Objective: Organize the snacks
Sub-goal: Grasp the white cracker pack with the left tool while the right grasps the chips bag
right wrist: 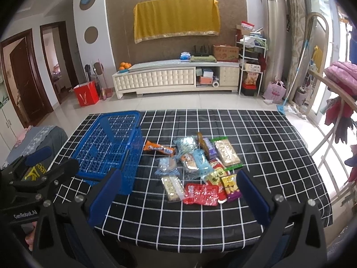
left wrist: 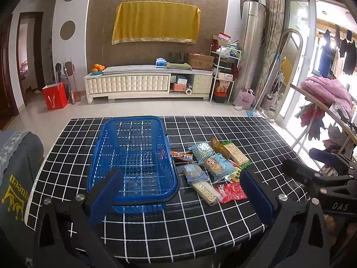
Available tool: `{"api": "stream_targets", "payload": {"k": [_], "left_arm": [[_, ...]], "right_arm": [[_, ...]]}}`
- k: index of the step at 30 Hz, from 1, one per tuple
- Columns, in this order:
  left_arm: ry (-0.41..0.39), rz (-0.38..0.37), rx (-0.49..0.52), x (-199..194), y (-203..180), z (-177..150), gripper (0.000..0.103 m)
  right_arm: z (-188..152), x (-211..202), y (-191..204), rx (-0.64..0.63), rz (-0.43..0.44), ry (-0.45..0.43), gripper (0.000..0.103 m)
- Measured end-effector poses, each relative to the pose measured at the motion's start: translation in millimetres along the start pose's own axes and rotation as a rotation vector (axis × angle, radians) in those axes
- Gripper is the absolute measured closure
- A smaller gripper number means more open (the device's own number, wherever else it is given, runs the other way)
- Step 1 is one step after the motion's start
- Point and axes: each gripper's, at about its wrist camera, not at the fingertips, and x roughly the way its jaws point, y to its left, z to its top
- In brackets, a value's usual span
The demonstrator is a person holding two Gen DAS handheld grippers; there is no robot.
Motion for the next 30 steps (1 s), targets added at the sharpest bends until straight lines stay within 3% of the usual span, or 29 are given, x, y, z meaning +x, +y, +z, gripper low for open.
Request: {"api": "stream_targets", "payload": {"k": [4,8,18,30], "left_arm": [[-0.001,-0.015,0.006,5,-6,11,0.0],[0.024,-0.014,0.013,20,-15,18,0.0],[0.151,-0.015,0.005,77,-50,11,0.0],[0.29,-0.002,-0.01,160,-92,0,0.0]], "right_arm": [[7,-3,-10,0.002,-0.032,-0.048,0.0],[12,3,-27,0.04,0.015,-0.052,0.0],[6,58,-85,0.099,0.059,0.088,0.0],[-3,116,-145,0.083,0.026,0.209,0.0]]}}
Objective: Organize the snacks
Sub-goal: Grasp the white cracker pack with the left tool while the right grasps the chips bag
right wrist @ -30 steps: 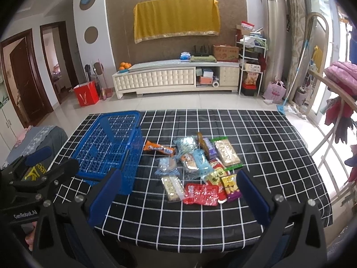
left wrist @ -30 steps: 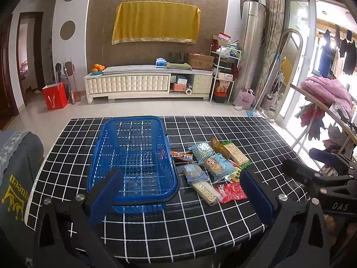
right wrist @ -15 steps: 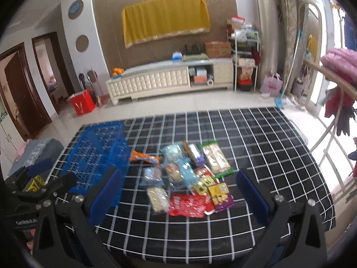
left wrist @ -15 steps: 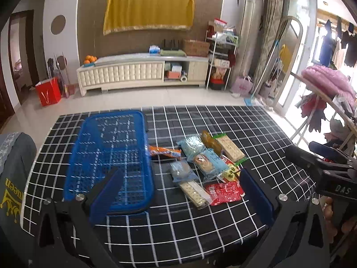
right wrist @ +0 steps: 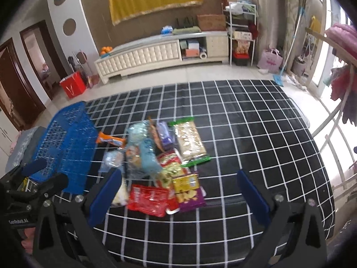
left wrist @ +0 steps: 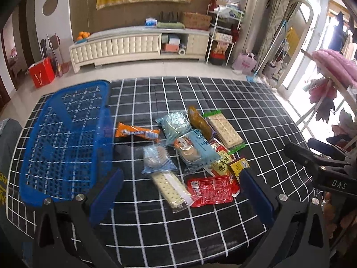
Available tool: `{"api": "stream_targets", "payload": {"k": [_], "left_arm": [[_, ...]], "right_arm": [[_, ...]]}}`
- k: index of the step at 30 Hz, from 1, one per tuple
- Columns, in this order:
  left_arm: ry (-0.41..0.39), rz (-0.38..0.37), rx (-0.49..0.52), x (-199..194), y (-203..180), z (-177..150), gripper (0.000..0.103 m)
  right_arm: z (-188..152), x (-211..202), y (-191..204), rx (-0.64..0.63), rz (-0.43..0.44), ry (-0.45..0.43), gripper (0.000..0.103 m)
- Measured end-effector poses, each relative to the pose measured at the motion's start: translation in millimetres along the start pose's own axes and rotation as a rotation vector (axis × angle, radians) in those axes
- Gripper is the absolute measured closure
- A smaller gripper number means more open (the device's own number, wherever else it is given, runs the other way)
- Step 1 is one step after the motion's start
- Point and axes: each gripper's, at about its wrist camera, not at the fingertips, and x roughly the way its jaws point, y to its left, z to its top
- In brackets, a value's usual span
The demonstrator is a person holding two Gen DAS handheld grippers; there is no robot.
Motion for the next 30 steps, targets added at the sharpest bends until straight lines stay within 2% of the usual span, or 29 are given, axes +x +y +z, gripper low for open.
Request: {"api": "stream_targets", "payload": {"k": [6,15,21,24,28,30], "left_arm": [[0.078,0.019,-0.03,41,-5,-6,0.0],[0.185,0.048,-0.075,80,5,-28,0.0],[0.218,0.061,-0.112,92,15,-34,0.0],[0.225,0.059,-0.13,93,18,-36,0.0],[0.228,0.06,-0.132,92,19,-38,0.0],[0.228,0.064,-0.133,90,18,-40,0.0]], "right_arm": [[1,33,-15,-0.023,0.009,0.074,0.0],[-24,93,-17,-0.06,0.041,0.227,0.001],[-37,113,-20,-0.073,0.045,0.281,0.01],[-42,118,-20,-0.086,0.051,0.304,0.011],[-49,126,-22,-0.097,0.046,0.327,0.019],[-50,125,-20,-0.119,0.035,0.309,0.025]]}}
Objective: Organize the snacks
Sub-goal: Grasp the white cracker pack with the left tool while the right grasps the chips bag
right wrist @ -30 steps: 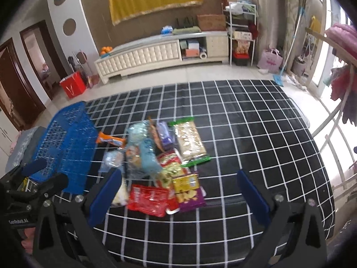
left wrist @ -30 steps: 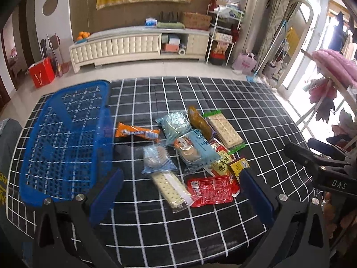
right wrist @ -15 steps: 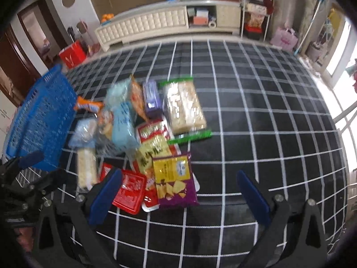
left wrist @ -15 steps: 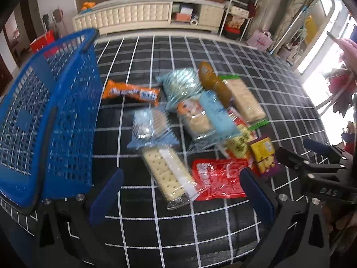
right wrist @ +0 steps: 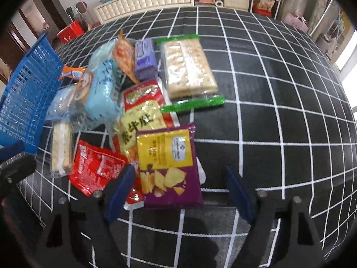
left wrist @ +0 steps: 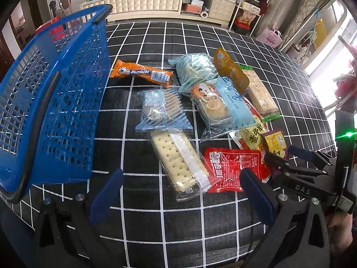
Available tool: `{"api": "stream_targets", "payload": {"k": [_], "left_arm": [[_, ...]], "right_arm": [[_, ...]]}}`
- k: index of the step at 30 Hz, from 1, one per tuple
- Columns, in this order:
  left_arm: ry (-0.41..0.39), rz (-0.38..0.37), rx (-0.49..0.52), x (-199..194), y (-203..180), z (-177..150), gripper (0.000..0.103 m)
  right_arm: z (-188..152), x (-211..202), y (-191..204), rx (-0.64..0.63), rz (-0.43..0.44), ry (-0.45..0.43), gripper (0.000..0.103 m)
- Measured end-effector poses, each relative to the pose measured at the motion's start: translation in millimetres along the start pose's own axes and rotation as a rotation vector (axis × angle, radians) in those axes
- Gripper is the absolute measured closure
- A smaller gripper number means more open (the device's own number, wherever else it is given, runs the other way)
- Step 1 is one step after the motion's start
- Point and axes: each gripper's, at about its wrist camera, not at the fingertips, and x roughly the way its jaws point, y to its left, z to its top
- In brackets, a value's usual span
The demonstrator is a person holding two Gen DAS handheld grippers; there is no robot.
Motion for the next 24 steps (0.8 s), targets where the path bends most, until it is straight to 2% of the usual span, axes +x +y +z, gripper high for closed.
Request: {"api": "stream_targets", "payload": {"k": [2,3,4,12,17,24], "left_arm": [[0.002,0.005,-0.004,-2,1,-2,0.0],[0.007,0.004,-0.01,-3,1,-3,0.0],[0.011,0.003,-0.013,-3,1,-3,0.0],[0.021,0.03,-0.015,-2,-7,0,0.0],[0.036,0.046,-0.043,10,-8,6,0.0],[0.066,0.107,-0.107,35,3,20,0.0]], "right_arm": [[-3,-3,1,-0.014,-0.009,-0.018,0.037],[-5,-6,1,-0.016,-0.006,-0.028,0.048],[-6,-8,0,-0.008,0.001,-0.034,0.049],[-21,-29,-12,0.04,0.041,-0.08,0.05],[-18,-34,-13,0.046,0.073,-0.106,0.05],[-6,-30,-6,0.037,0.113,-0.122,0.05]]}}
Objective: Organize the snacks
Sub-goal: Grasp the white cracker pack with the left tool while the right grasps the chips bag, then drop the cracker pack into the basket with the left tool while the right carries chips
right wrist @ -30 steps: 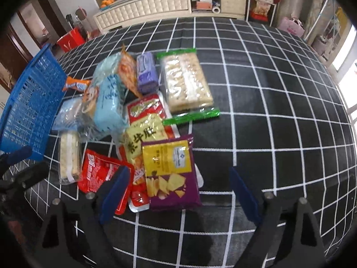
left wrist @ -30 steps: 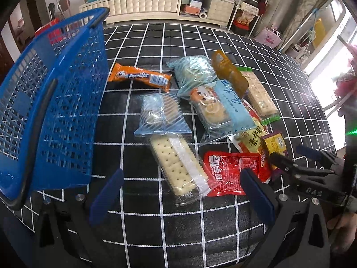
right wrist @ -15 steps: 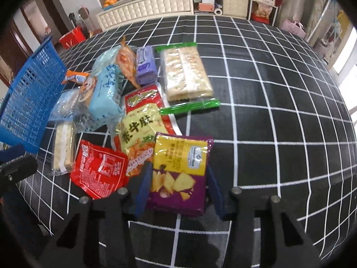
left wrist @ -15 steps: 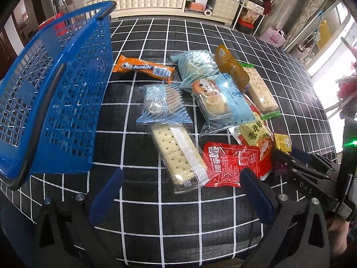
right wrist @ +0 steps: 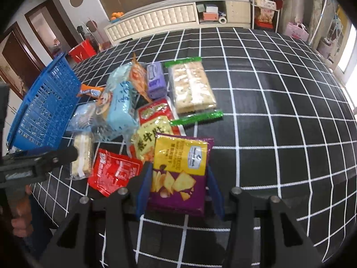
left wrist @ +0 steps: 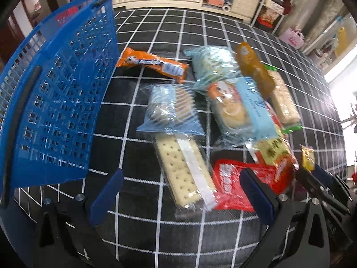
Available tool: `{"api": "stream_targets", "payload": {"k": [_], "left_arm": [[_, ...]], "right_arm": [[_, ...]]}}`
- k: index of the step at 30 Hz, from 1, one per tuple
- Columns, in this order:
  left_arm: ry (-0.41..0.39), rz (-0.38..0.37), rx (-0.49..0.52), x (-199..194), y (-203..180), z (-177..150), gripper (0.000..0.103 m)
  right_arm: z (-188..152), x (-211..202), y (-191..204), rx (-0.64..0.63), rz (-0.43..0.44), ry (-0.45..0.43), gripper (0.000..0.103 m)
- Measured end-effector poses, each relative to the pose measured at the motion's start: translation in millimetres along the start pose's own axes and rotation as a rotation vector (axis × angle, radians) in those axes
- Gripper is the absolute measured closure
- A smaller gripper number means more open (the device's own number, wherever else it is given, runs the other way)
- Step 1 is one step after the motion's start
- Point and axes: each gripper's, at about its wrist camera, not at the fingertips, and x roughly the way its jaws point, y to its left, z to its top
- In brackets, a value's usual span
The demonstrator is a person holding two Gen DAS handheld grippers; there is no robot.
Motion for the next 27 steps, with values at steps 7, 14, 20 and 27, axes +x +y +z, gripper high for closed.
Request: {"api": "stream_targets", "payload": {"k": [7,14,20,27], "left_arm": [[0.05,0.063,-0.01,26,4,7,0.0],[0.085,0.058,0.007,42,3,5,0.022],[0.085,0.052,0.074,35,-7,0,0.056],[0.052,0.002,0.092,10,-4,-25,0.06]], "right_arm": [[3,10,3,0.0,0.032,0.005,0.05],[5,10,5,0.003,0.04,0.004,0.05],[3,4,6,0.013,0.038,0.007,0.05],[2,-13,14,0.029,0.035,-0.012,0.05]]}}
